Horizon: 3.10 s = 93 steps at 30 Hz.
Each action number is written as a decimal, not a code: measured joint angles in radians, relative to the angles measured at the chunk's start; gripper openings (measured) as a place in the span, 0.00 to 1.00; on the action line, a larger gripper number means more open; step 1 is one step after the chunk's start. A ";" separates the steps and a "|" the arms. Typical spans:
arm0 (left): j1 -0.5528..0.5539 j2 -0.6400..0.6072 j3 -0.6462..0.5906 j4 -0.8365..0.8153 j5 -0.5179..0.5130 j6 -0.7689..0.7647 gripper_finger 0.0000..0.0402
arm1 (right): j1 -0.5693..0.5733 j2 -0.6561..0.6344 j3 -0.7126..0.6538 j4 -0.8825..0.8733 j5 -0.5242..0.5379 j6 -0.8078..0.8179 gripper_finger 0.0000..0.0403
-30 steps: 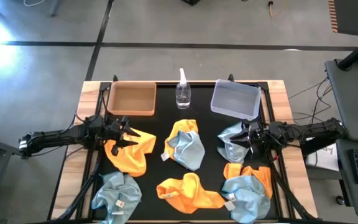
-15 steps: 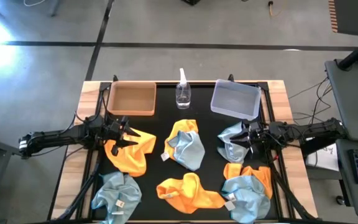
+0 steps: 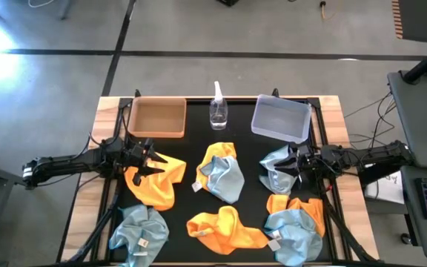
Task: Sort microfiber towel by color & place in baskets
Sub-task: Put the blue towel into the transparent bin
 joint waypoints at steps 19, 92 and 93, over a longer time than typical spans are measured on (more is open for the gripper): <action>0.000 0.000 0.000 -0.001 -0.027 0.003 0.39 | 0.000 0.003 0.000 0.063 0.036 0.043 0.15; 0.000 0.336 0.707 0.122 -0.521 -0.249 0.39 | 0.000 0.151 0.743 -0.731 0.406 0.227 0.15; 0.000 0.365 0.770 0.030 -0.512 -0.237 0.39 | 0.000 0.166 0.772 -0.771 0.406 0.229 0.15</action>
